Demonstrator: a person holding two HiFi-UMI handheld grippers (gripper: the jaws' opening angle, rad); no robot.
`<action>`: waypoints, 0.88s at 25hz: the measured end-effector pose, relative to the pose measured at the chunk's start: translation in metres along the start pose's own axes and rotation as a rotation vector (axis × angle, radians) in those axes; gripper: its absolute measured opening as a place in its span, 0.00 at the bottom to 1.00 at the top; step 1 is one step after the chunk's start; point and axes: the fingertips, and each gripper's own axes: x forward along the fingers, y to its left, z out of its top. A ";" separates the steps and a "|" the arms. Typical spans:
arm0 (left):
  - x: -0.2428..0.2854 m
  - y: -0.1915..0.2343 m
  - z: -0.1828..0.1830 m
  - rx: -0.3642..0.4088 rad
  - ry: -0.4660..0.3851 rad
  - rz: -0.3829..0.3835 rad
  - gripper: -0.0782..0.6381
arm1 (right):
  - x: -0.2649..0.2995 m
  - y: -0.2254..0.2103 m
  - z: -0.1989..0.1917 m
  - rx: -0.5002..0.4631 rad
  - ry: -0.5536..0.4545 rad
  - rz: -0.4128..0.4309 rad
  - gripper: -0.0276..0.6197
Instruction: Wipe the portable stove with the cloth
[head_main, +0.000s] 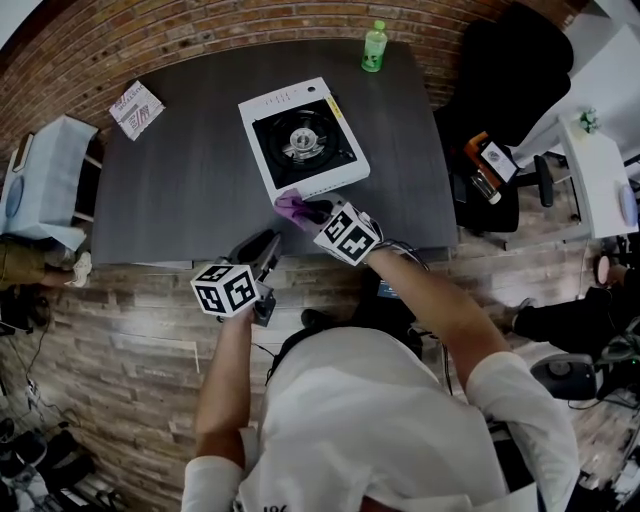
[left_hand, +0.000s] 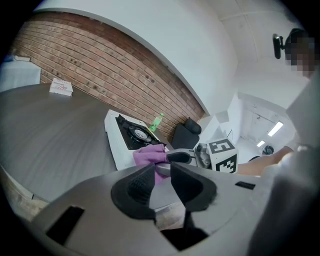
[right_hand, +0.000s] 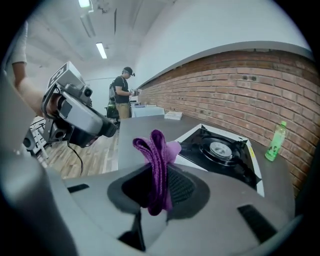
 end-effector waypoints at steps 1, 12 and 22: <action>-0.003 0.002 0.000 -0.001 0.000 0.006 0.25 | 0.006 0.005 0.002 -0.013 -0.001 0.010 0.18; -0.017 0.017 -0.004 -0.008 0.013 0.031 0.25 | 0.049 0.024 -0.003 -0.158 0.073 0.017 0.18; -0.002 0.010 -0.006 0.003 0.043 0.007 0.25 | 0.037 -0.004 -0.022 -0.145 0.107 -0.052 0.18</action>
